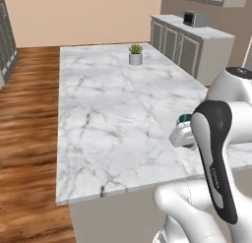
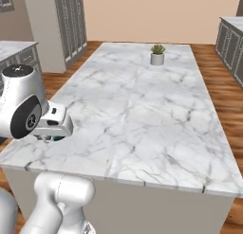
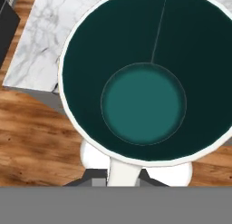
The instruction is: Clear the mugs and bowl far away from the sink.
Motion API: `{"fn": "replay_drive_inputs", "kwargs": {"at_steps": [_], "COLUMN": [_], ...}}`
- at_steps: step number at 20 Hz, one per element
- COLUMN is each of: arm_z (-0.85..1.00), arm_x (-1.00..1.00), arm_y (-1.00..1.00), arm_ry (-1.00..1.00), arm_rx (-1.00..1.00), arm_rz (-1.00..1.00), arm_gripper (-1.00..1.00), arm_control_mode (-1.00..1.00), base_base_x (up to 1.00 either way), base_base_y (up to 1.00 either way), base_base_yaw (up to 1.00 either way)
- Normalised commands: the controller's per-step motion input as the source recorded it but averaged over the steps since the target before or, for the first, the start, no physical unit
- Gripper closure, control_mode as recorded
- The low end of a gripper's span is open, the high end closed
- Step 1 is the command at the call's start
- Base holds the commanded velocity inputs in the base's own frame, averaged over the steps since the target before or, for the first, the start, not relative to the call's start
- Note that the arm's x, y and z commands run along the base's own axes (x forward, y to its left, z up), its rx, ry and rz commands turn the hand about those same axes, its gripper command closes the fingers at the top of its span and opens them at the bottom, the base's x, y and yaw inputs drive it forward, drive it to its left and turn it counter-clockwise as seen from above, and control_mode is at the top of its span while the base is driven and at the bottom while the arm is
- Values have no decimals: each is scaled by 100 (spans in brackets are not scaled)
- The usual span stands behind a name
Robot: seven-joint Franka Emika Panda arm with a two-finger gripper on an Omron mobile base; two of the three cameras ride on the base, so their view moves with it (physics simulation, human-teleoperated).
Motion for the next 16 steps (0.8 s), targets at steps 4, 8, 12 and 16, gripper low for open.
{"fn": "replay_drive_inputs", "kwargs": {"at_steps": [4,8,12,16], "arm_z": [0,0,-58,-53], "arm_x": [0,0,100,98], "arm_y": [0,0,-7,0], "arm_ry": [0,0,17,6], "arm_rx": [0,0,-4,-6], "arm_rz": [0,0,8,3], "arm_gripper": [100,100,100,100], "arm_control_mode": [100,100,-100,-100], "base_base_x": [100,100,0,0], "base_base_y": [0,-3,0,0], "base_base_yaw": [-2,1,0,0]}}
